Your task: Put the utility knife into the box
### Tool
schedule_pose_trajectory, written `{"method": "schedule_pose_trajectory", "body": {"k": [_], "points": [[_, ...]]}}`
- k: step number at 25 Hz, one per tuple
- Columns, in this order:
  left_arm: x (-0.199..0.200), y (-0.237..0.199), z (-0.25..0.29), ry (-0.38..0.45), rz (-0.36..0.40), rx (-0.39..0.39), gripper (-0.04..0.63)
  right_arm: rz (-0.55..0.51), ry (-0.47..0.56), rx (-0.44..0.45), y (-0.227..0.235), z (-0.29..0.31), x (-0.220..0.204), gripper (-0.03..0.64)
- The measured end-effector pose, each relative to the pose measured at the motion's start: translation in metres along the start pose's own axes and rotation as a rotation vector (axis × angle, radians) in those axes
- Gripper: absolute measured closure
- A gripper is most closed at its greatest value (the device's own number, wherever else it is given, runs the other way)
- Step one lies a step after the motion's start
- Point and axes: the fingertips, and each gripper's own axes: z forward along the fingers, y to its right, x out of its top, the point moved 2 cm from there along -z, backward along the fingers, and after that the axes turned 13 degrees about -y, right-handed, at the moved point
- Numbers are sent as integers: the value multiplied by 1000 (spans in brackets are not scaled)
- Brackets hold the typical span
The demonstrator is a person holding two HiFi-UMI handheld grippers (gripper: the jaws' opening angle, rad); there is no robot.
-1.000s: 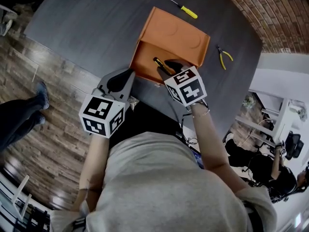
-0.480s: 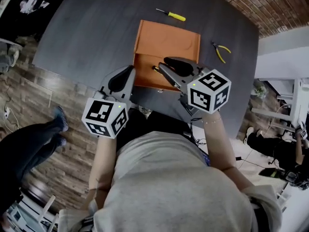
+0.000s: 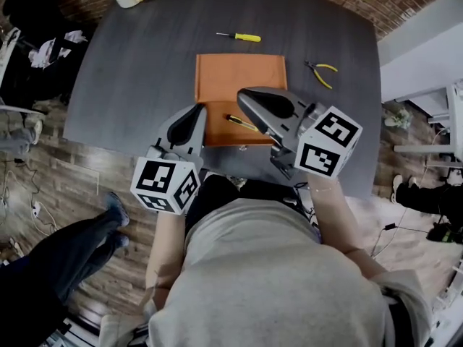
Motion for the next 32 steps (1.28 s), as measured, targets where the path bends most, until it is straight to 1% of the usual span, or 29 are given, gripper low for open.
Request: {"method": "schedule_pose_trajectory", "body": {"k": [3,5,7,9,11,14,17,21,25,29,32], "points": [[2,9,4,-18,31,-22,569,20,68,48,-6,-11,6,611],[2,13,6,-33,37,-29,569,38,132,34,-6,-18,7,611],[-1,18,7,-41,40,-29,568,67,186,2,-4,-23,2,611],[-4,23,7,-46,33,-34,569,98,229,-21,-3,-28,-5,611],[-7,26,7,-47,28,-35,568,115,259,-21,-4,-32,-11,611],[-9,26,7,-47,5,-43,569,125,257,-36,-3,-32,-19,611],[-13,27,8,-46,-34,-59,569,144,245,-78,1,-32,-28,611],[-21,27,12,-67,-79,-65,569,173,181,-143,13,-28,-41,611],[-28,28,15,-99,-60,-60,569,155,151,-153,15,-24,-44,611],[-28,30,14,-100,-58,-57,569,143,121,-154,12,-23,-46,611],[-28,31,14,-101,-58,-60,569,143,124,-163,13,-23,-45,612]]}}
